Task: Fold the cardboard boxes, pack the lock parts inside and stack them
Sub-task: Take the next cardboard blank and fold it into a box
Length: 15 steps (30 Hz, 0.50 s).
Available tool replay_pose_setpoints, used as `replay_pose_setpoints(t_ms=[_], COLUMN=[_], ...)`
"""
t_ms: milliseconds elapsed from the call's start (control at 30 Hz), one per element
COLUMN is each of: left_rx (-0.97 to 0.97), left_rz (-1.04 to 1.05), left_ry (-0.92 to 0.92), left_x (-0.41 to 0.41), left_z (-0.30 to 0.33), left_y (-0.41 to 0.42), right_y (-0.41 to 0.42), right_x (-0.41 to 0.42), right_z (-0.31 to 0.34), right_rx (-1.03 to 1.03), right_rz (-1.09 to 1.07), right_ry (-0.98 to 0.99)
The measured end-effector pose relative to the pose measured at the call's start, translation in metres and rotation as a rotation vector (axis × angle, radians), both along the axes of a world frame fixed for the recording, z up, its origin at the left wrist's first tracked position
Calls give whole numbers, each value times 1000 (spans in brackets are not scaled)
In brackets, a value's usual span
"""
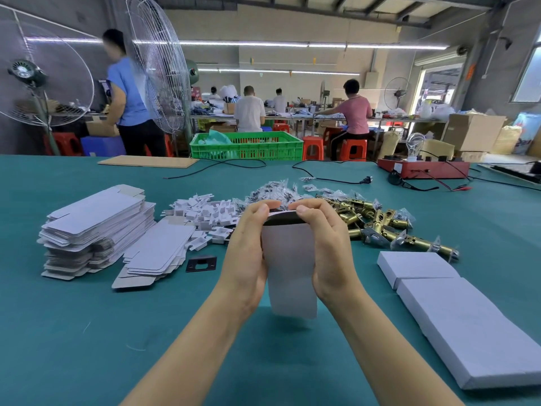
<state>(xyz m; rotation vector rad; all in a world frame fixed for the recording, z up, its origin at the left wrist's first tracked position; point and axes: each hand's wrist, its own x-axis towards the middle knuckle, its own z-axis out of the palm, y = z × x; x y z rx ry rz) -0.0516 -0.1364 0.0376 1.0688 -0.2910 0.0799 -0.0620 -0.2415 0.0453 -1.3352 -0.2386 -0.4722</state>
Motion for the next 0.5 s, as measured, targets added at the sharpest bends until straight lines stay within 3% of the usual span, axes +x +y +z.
replay_pose_setpoints(t_ms=[200, 500], left_rx=[113, 131], left_rz=[42, 35], left_ry=[-39, -34], left_x=[0, -4], left_z=[-3, -2], left_y=[0, 1], right_y=[-1, 2], right_x=[2, -1], right_z=[-2, -2], right_rx=[-26, -79], right_rz=[-27, -31], right_ry=[25, 37])
